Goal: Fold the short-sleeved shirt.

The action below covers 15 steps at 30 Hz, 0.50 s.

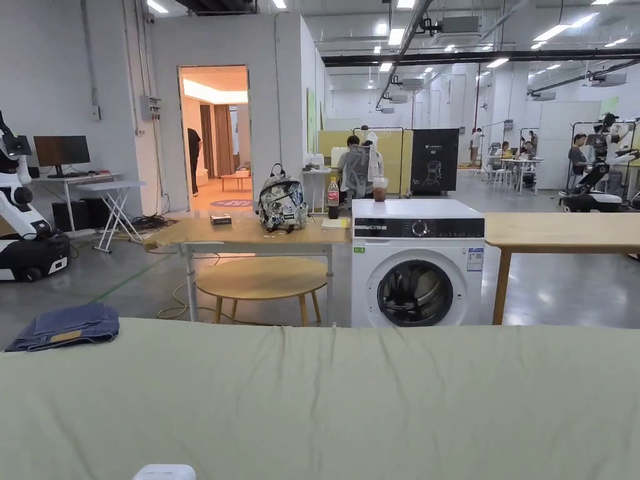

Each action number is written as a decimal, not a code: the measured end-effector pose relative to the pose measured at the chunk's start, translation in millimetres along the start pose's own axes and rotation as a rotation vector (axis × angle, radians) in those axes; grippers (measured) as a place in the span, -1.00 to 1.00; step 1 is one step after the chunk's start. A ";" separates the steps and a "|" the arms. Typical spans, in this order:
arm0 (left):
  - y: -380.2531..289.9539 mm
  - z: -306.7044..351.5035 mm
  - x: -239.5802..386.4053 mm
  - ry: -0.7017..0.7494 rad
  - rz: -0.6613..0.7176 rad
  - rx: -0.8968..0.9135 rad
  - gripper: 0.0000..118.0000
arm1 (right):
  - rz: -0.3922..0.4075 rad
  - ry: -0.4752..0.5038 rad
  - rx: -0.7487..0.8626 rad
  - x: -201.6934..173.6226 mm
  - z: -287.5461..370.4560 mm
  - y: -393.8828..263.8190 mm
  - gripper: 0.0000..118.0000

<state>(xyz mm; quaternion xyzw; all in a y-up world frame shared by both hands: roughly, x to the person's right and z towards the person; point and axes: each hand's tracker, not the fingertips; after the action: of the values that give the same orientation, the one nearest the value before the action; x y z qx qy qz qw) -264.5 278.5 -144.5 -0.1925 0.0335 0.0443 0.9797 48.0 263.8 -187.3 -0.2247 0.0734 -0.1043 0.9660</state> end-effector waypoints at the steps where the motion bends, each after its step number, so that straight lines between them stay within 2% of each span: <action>1: -0.1 0.4 -0.1 -0.008 0.003 -0.002 0.36 | -0.023 -0.016 -0.018 -1.0 -0.2 1.8 0.89; 5: 1.2 1.2 -1.1 -0.017 0.016 -0.003 0.36 | -0.053 -0.024 -0.008 1.9 -1.3 4.9 0.89; 15: 4.8 5.0 -4.6 -0.030 0.050 0.033 0.36 | -0.046 -0.067 -0.053 2.2 -7.2 2.7 0.89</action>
<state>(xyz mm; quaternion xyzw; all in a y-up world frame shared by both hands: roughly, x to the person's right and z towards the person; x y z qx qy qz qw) -269.4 284.4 -141.3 -0.1747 0.0244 0.0713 0.9817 49.2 262.6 -195.1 -0.2550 0.0384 -0.1170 0.9591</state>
